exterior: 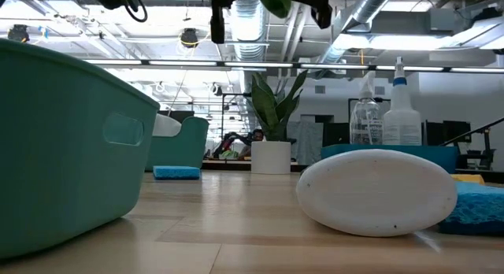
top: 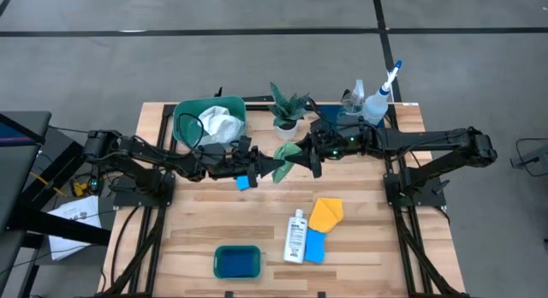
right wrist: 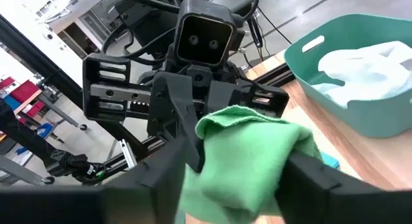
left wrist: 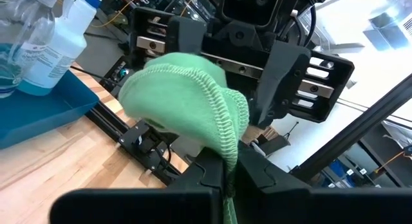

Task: Pick & Place Kitchen Items
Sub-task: Put the light green microfiber cloth into the top green bin, then adjust the top green bin

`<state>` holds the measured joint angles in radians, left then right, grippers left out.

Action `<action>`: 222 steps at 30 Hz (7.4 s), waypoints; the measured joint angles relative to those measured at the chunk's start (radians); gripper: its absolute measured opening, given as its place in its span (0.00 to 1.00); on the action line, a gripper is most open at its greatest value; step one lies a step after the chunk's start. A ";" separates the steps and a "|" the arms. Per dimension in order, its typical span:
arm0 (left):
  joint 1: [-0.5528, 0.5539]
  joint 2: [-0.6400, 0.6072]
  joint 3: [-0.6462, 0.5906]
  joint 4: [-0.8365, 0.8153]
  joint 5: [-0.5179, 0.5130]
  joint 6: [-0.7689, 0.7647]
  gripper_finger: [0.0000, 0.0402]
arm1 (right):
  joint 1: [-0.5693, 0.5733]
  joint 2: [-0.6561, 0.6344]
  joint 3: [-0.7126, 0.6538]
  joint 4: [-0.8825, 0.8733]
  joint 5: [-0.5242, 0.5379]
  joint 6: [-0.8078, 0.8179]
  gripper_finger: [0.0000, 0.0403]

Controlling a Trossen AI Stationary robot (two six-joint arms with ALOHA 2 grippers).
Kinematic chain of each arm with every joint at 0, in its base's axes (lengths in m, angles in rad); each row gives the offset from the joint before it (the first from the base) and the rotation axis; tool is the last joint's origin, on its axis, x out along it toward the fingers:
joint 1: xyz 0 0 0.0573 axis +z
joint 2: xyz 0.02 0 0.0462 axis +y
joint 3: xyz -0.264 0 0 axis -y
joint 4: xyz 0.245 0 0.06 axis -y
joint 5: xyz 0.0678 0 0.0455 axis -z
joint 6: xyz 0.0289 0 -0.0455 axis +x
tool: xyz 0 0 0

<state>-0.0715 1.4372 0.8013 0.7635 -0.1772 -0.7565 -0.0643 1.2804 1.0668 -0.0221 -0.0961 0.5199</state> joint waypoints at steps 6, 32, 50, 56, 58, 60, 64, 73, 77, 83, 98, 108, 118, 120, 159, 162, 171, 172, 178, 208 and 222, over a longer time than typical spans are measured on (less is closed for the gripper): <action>0.000 0.000 0.000 -0.034 0.000 0.000 0.00 | -0.020 0.000 0.000 -0.033 -0.001 0.019 0.63; -0.014 -0.366 0.000 -0.744 -0.070 0.015 0.00 | -0.042 -0.255 0.000 -0.657 0.202 0.006 0.65; -0.024 -0.489 0.000 -1.194 -0.489 -0.220 0.00 | 0.139 -0.354 -0.165 -0.809 0.286 0.291 0.65; 0.033 -0.489 0.000 -1.263 -0.563 -0.295 0.00 | 0.184 -0.374 -0.194 -0.801 0.313 0.345 0.65; 0.067 -0.489 0.000 -1.269 -0.567 -0.292 0.00 | 0.191 -0.379 -0.201 -0.800 0.321 0.358 0.65; 0.108 -0.489 0.000 -1.276 -0.551 -0.265 0.00 | 0.197 -0.380 -0.205 -0.796 0.334 0.370 0.65; 0.211 -0.489 0.000 -1.279 -0.494 -0.218 0.00 | 0.194 -0.380 -0.206 -0.791 0.341 0.371 0.65; 0.502 -0.489 0.000 -1.335 -0.320 -0.082 0.00 | 0.194 -0.380 -0.206 -0.777 0.360 0.367 0.65; 0.610 -0.489 0.000 -1.376 -0.260 -0.024 0.00 | 0.194 -0.380 -0.206 -0.765 0.368 0.371 0.65; 0.706 -0.488 -0.062 -1.395 -0.240 -0.007 0.00 | 0.193 -0.380 -0.206 -0.744 0.390 0.389 0.65; 0.786 -0.463 -0.285 -1.197 -0.290 -0.087 0.00 | 0.174 -0.380 -0.206 -0.739 0.392 0.443 0.65; 0.860 -0.459 -0.289 -1.151 -0.301 -0.002 0.00 | 0.141 -0.378 -0.206 -0.721 0.387 0.450 0.65; 0.916 -0.459 -0.289 -1.151 -0.267 0.026 0.02 | 0.112 -0.377 -0.206 -0.691 0.385 0.444 0.65; 0.916 -0.459 -0.289 -1.151 -0.269 0.027 0.02 | 0.108 -0.377 -0.206 -0.691 0.385 0.442 0.65; 0.721 -0.895 -0.289 -1.435 0.037 -0.109 0.02 | 0.111 -0.377 -0.206 -0.677 0.385 0.434 0.65; 0.670 -0.938 -0.289 -1.552 0.029 -0.183 0.00 | 0.111 -0.377 -0.206 -0.677 0.375 0.422 0.65; 0.609 -0.948 -0.287 -1.714 -0.003 -0.334 0.00 | 0.110 -0.377 -0.206 -0.677 0.363 0.415 0.65; 0.610 -0.933 -0.281 -1.718 -0.035 -0.348 0.00 | 0.110 -0.377 -0.206 -0.677 0.362 0.414 0.65; 0.611 -0.794 -0.217 -1.854 -0.168 -0.404 0.00 | 0.110 -0.377 -0.206 -0.676 0.359 0.412 0.65; 0.666 -0.598 -0.183 -1.783 -0.314 -0.402 0.00 | 0.110 -0.377 -0.206 -0.673 0.359 0.396 0.65; 0.666 -0.599 -0.183 -1.757 -0.362 -0.394 0.00 | 0.110 -0.377 -0.206 -0.673 0.359 0.389 0.65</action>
<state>0.5949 0.8387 0.6182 -0.9933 -0.5388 -1.1508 0.0452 0.9031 0.8608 -0.6949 0.2630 0.9089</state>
